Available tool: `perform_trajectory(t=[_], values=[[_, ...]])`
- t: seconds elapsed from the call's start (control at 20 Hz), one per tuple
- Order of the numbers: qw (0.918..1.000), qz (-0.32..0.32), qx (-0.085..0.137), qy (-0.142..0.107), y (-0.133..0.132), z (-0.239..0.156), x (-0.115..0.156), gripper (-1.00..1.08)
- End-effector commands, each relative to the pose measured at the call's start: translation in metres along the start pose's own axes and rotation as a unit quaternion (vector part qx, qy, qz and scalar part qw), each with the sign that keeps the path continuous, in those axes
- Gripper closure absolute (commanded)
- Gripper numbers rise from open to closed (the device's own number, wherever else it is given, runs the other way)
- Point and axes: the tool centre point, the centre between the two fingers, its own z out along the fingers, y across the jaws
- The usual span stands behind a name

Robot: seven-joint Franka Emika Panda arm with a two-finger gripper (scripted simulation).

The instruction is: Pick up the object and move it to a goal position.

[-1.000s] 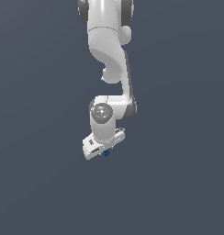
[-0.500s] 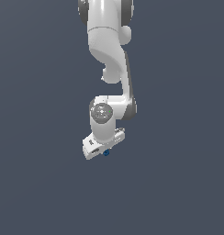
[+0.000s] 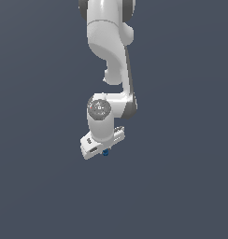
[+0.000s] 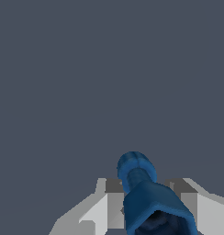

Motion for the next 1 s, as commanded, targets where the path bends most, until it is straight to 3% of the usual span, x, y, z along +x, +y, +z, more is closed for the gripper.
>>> perform_trajectory(t=[0.0,0.95], values=[[1.0,0.0,-0.001,0.0,0.005,-0.012,-0.007,1.08],[1.0,0.0,0.0,0.001,0.069,-0.165,-0.104,1.08]])
